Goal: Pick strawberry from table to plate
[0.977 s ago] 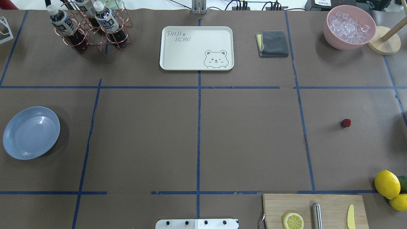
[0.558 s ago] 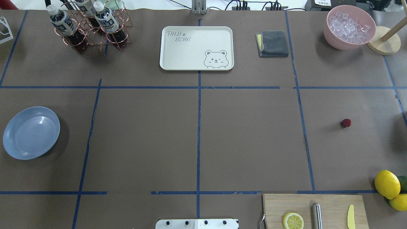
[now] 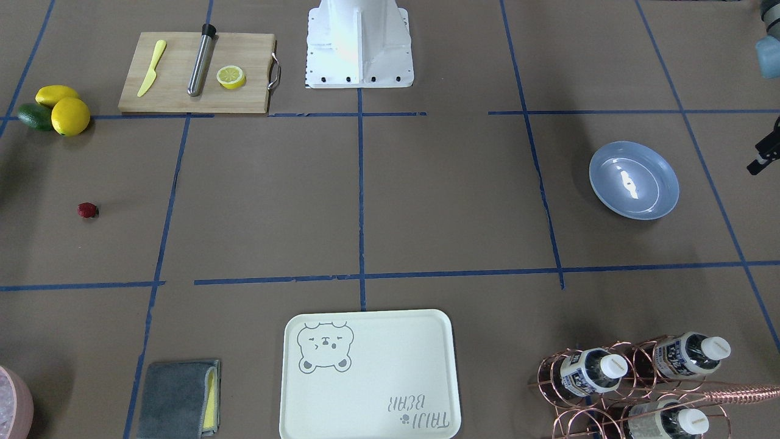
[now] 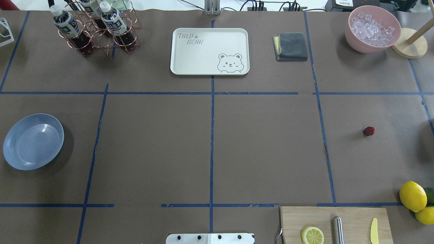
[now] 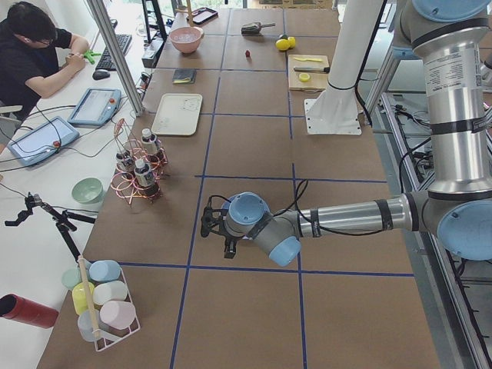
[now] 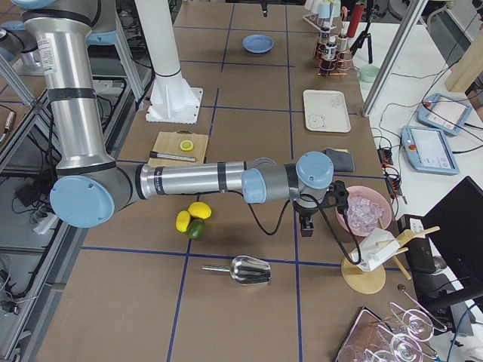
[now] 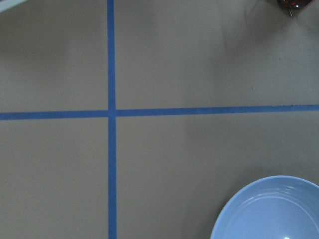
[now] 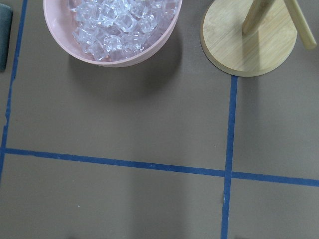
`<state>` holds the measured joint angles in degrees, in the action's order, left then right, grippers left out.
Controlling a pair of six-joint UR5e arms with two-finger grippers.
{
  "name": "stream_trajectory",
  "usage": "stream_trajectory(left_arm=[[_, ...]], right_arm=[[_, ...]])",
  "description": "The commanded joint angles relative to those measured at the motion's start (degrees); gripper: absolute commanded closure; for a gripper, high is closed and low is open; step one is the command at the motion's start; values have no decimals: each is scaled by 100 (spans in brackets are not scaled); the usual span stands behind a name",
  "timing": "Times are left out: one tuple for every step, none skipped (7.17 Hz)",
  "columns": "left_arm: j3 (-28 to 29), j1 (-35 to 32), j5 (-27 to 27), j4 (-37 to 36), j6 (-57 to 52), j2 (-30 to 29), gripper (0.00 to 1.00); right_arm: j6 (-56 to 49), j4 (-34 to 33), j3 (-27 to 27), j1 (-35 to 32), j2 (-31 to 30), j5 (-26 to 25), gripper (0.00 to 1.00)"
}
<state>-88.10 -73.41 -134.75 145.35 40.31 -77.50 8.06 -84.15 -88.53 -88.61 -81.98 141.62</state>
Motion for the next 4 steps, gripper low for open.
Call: stream_trajectory(left_arm=[[83, 798, 683, 843, 1237, 130, 4], [92, 1046, 878, 915, 1512, 130, 6], [92, 1344, 1159, 1038, 1828, 130, 7], [126, 1626, 1431, 1091, 2040, 139, 8]], right_arm=[[389, 276, 3, 142, -20, -3, 0], [424, 277, 3, 168, -20, 6, 0], [425, 277, 3, 169, -20, 6, 0], [433, 277, 3, 177, -20, 6, 0]])
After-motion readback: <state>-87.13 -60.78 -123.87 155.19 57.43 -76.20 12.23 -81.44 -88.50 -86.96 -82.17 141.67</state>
